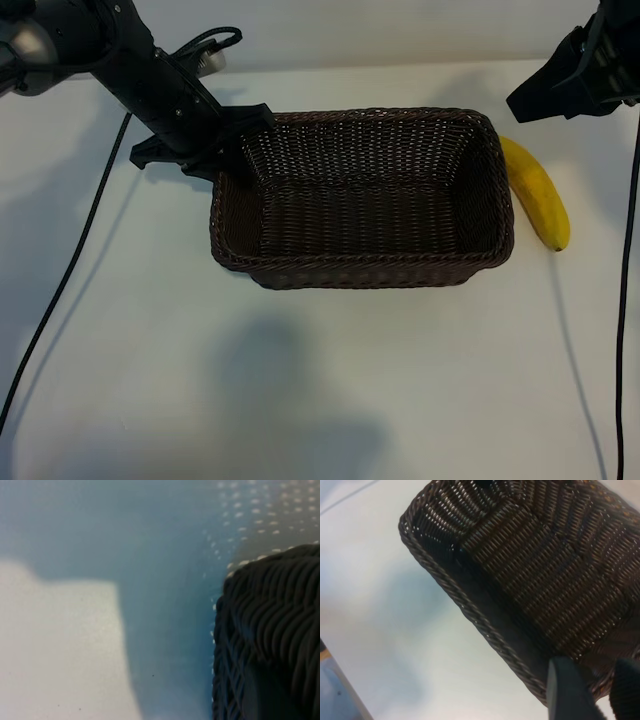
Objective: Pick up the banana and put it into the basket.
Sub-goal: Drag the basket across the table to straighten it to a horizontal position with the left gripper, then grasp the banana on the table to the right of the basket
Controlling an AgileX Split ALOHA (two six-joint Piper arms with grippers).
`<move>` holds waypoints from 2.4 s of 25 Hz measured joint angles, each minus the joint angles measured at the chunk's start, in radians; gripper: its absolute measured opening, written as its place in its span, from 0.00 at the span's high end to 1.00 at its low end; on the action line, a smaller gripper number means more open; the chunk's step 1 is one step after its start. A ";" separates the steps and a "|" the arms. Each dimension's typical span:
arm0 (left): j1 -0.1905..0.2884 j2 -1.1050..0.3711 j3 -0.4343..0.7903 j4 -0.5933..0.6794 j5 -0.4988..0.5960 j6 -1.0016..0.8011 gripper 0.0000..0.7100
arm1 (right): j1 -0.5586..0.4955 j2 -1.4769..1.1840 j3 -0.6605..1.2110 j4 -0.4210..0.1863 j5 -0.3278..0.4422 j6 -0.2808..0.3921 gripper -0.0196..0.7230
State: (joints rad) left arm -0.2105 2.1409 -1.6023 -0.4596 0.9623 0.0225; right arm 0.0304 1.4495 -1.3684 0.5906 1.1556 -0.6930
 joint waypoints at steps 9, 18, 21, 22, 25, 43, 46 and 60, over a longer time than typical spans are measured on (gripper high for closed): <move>-0.001 0.000 0.000 0.013 0.004 -0.034 0.45 | 0.000 0.000 0.000 0.001 0.000 0.000 0.64; -0.001 -0.001 0.000 0.037 0.017 -0.068 0.35 | 0.000 0.000 0.000 0.001 0.000 0.000 0.64; -0.001 -0.001 0.000 0.037 0.021 -0.070 0.35 | 0.000 0.000 0.000 0.001 0.000 0.000 0.64; -0.001 -0.001 0.000 0.037 0.023 -0.071 0.35 | 0.000 0.000 0.000 0.001 0.000 0.000 0.64; -0.001 -0.003 0.000 0.040 0.045 -0.071 0.35 | 0.000 0.000 0.000 0.001 0.000 0.000 0.64; 0.039 -0.122 -0.002 0.046 0.185 -0.058 0.35 | 0.000 0.000 0.000 0.001 0.000 0.000 0.64; 0.039 -0.150 -0.009 0.079 0.212 -0.054 0.35 | 0.000 0.000 0.000 0.002 0.000 0.000 0.64; 0.039 -0.379 -0.010 0.116 0.213 -0.029 0.35 | 0.000 0.000 0.000 0.002 0.000 0.000 0.64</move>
State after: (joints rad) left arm -0.1718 1.7620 -1.6123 -0.3434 1.1751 -0.0062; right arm 0.0304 1.4495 -1.3684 0.5930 1.1556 -0.6930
